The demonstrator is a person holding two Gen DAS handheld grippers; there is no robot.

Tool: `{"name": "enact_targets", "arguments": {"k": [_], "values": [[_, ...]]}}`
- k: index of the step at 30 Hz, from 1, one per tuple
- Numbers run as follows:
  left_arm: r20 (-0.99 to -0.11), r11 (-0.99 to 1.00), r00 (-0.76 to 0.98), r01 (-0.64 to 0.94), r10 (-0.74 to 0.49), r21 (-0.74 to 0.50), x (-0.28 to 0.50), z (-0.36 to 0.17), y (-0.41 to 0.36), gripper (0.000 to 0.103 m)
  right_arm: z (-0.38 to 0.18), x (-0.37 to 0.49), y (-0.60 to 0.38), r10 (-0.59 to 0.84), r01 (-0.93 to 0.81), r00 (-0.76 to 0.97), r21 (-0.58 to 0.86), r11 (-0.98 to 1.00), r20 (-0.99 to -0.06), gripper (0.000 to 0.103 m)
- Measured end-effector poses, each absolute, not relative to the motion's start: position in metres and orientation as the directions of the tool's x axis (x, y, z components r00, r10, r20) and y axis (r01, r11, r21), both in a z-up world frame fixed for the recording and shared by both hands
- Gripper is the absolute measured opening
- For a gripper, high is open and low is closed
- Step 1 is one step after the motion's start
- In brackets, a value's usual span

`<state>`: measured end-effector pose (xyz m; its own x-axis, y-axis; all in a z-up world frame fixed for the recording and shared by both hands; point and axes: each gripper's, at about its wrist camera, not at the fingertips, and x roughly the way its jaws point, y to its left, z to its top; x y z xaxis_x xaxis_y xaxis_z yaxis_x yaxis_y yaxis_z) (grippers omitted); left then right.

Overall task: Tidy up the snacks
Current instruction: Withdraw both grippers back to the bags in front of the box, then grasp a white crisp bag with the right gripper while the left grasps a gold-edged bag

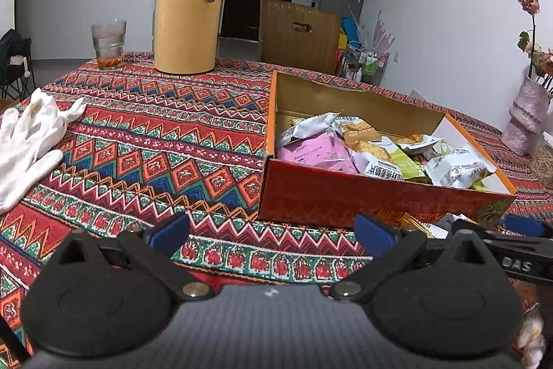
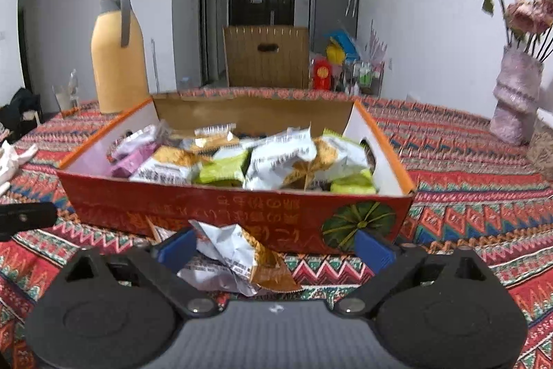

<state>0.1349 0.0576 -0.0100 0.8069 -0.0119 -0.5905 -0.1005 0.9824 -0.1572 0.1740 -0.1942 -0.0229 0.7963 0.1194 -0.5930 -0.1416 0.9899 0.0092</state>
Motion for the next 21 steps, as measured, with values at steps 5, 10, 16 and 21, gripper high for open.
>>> {"name": "enact_targets", "arguments": {"k": [5,10,16,21], "values": [[-0.606,0.980,0.795,-0.102,-0.022,-0.170,0.138,-0.014,0.060,0.103,-0.034,0.188,-0.196,0.136,-0.147,0.754,0.037,0.988,-0.643,0.079],[-0.610,0.978,0.792,-0.101,-0.031,-0.180,0.138,-0.014,0.061,0.103,-0.046,0.198,-0.203,0.188,-0.146,0.704,0.120,0.982,-0.685,0.052],[-0.627,0.977,0.778,-0.104,-0.037,-0.187,0.142,-0.018,0.062,0.103,-0.048,0.195,-0.202,0.216,-0.166,0.706,0.139,0.976,-0.674,0.031],[-0.632,0.976,0.773,-0.103,-0.043,-0.192,0.143,-0.020,0.062,0.103,-0.044,0.185,-0.196,0.201,-0.182,0.730,0.098,0.978,-0.653,0.025]]}}
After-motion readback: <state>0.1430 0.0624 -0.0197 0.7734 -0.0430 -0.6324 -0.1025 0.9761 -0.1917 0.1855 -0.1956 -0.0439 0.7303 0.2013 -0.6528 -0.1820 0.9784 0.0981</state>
